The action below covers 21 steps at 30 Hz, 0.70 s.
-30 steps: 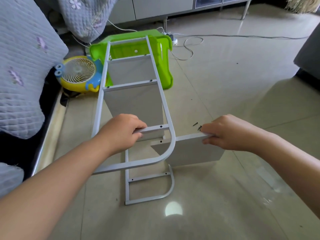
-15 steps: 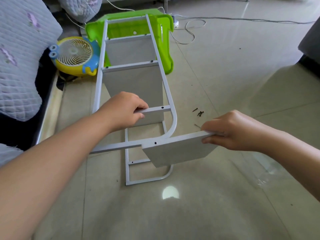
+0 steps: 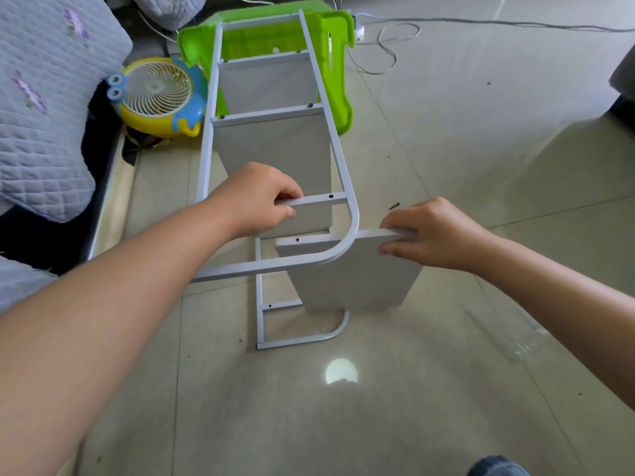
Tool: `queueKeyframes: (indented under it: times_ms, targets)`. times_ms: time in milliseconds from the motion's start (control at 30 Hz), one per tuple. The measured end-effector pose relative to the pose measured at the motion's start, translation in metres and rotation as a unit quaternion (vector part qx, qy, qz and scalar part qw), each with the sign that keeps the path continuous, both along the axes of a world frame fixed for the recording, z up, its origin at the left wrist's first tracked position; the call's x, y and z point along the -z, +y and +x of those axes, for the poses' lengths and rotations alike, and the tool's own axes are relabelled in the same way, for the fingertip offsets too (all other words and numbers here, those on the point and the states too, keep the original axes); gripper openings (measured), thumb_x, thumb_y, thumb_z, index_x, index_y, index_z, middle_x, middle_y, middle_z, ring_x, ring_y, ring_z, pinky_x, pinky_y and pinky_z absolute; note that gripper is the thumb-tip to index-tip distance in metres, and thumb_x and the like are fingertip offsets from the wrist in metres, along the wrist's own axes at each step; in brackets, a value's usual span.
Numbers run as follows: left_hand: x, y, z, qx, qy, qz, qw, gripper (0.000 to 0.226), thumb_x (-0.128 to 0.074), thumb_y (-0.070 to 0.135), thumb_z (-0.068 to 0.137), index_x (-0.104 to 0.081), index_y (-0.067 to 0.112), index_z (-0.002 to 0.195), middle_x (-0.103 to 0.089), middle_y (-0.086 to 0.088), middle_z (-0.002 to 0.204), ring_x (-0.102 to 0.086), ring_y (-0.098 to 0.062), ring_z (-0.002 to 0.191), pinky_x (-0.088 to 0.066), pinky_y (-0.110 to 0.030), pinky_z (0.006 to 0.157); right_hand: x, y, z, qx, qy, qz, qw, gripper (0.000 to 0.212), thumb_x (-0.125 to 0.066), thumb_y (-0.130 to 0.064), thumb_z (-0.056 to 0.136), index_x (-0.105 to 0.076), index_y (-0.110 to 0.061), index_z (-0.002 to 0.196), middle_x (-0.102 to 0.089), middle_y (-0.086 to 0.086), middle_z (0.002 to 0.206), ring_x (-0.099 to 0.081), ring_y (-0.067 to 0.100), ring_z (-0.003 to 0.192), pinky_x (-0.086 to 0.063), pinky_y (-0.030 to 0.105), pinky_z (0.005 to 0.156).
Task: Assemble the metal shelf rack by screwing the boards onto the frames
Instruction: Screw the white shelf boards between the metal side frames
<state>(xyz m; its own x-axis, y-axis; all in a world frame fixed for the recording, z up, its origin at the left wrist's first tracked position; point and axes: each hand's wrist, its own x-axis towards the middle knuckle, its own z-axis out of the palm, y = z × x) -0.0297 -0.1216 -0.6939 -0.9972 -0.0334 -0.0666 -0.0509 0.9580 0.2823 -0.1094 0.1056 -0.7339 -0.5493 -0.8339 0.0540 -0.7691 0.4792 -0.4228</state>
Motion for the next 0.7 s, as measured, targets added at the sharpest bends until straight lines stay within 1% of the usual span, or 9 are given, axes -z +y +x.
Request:
queueKeyframes:
  times_ms: [67,167,233,300,400,467,533,600,700]
  targets:
    - [0.000,0.000,0.000,-0.003,-0.003,0.003,1.000,0.020,-0.060,0.009,0.085,-0.070,0.008,0.103,-0.054,0.002,0.079,-0.048,-0.013,0.080,-0.031,-0.021,0.069,0.001,0.004,-0.003,0.006,-0.036,-0.017,0.999,0.019,-0.069,-0.009,0.077,-0.067,-0.002,0.095,-0.065,0.014,0.075,-0.048,0.017,0.063,-0.033,0.017,0.057]
    - [0.000,0.001,0.000,-0.014,-0.013,0.012,1.000,0.021,-0.060,0.009,0.085,-0.069,0.010,0.103,-0.057,0.001,0.082,-0.049,-0.013,0.080,-0.032,-0.020,0.069,0.000,0.008,-0.011,0.012,-0.098,0.002,0.995,0.023,-0.062,0.002,0.074,-0.068,-0.006,0.095,-0.061,-0.002,0.069,-0.051,0.001,0.059,-0.036,0.006,0.055]
    - [-0.001,0.001,-0.001,-0.026,-0.021,0.028,0.999,0.020,-0.061,0.012,0.085,-0.070,0.011,0.103,-0.063,-0.003,0.089,-0.054,-0.017,0.083,-0.036,-0.021,0.071,-0.003,0.010,-0.015,0.013,-0.129,0.036,0.991,0.028,-0.062,0.002,0.076,-0.069,-0.012,0.099,-0.058,-0.013,0.071,-0.052,-0.015,0.061,-0.037,0.002,0.056]
    - [-0.003,0.003,0.001,-0.039,-0.043,0.064,0.996,0.023,-0.067,0.019,0.083,-0.069,0.016,0.106,-0.066,0.000,0.094,-0.059,-0.018,0.091,-0.042,-0.024,0.079,-0.003,0.011,-0.017,0.008,-0.142,0.055,0.988,0.032,-0.064,-0.002,0.077,-0.069,-0.016,0.105,-0.058,-0.020,0.077,-0.051,-0.020,0.065,-0.036,0.000,0.058]
    - [-0.004,0.006,0.004,-0.024,-0.082,0.068,0.994,0.036,-0.073,0.033,0.075,-0.067,0.018,0.107,-0.067,0.002,0.093,-0.060,-0.017,0.091,-0.045,-0.029,0.083,0.000,0.015,-0.018,0.004,-0.122,0.049,0.991,0.028,-0.068,-0.008,0.077,-0.068,-0.018,0.104,-0.064,-0.013,0.089,-0.055,-0.002,0.074,-0.037,0.003,0.062]
    - [-0.005,0.007,0.004,-0.027,-0.093,0.077,0.992,0.040,-0.075,0.036,0.072,-0.066,0.016,0.105,-0.067,-0.003,0.093,-0.060,-0.016,0.086,-0.047,-0.033,0.083,-0.001,0.014,-0.019,-0.019,-0.060,0.115,0.991,0.010,-0.067,-0.018,0.080,-0.065,-0.013,0.087,-0.062,-0.004,0.077,-0.052,0.015,0.076,-0.035,0.013,0.060]
    - [-0.005,0.008,0.004,-0.030,-0.099,0.087,0.991,0.039,-0.075,0.037,0.072,-0.066,0.016,0.103,-0.066,-0.002,0.091,-0.060,-0.012,0.083,-0.047,-0.032,0.081,-0.004,0.011,-0.020,-0.018,-0.029,0.172,0.985,0.028,-0.066,-0.027,0.082,-0.047,-0.015,0.066,-0.045,-0.005,0.060,-0.043,0.019,0.069,-0.030,0.019,0.053]
    - [-0.005,0.008,0.003,-0.025,-0.105,0.081,0.991,0.039,-0.075,0.039,0.072,-0.066,0.014,0.100,-0.066,-0.004,0.090,-0.061,-0.016,0.086,-0.047,-0.035,0.081,-0.005,0.005,-0.021,-0.008,-0.023,0.175,0.984,0.044,-0.065,-0.031,0.082,-0.031,-0.018,0.057,-0.036,-0.003,0.056,-0.039,0.021,0.065,-0.025,0.030,0.054]
    - [-0.005,0.007,0.002,-0.022,-0.112,0.068,0.991,0.038,-0.075,0.035,0.072,-0.066,0.012,0.101,-0.066,-0.005,0.092,-0.061,-0.017,0.084,-0.048,-0.035,0.081,-0.005,-0.008,-0.017,-0.001,-0.034,0.136,0.990,0.049,-0.068,-0.031,0.081,-0.028,-0.016,0.056,-0.034,0.001,0.053,-0.037,0.024,0.062,-0.023,0.031,0.055]
